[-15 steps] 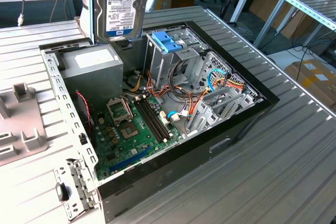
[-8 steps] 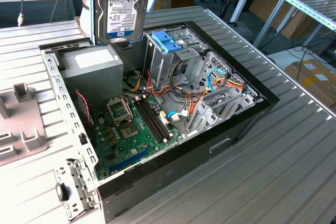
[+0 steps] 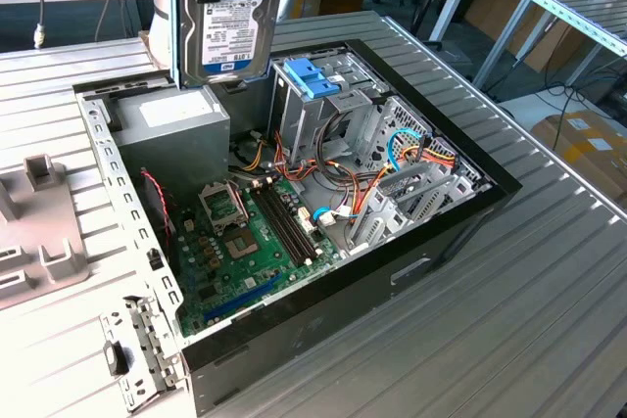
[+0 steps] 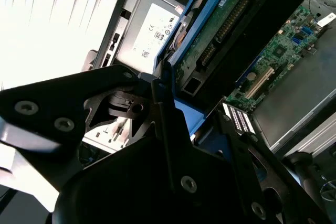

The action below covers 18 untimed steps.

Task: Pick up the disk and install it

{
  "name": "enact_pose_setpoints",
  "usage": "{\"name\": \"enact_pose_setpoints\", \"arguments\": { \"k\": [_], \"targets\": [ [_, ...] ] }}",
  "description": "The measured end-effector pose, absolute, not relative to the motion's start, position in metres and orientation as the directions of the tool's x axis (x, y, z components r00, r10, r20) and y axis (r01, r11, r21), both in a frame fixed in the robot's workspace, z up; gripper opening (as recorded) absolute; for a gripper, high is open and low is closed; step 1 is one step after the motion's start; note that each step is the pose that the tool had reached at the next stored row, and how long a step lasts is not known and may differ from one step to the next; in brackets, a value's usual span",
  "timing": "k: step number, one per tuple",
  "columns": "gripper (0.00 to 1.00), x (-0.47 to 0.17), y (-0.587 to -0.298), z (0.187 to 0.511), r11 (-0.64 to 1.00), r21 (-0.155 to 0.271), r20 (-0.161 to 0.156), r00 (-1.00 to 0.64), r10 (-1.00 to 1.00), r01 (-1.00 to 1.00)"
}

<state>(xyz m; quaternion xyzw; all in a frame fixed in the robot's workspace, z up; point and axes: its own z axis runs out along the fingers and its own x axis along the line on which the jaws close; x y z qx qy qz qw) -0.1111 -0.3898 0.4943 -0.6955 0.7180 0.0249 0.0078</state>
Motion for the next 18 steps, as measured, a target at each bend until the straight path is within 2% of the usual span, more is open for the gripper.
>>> {"name": "enact_pose_setpoints", "arguments": {
  "k": [18],
  "targets": [
    [0.37,-0.111,-0.409,0.494,0.031,0.025,-0.046,-0.032,-0.998,-0.999]
  ]
}}
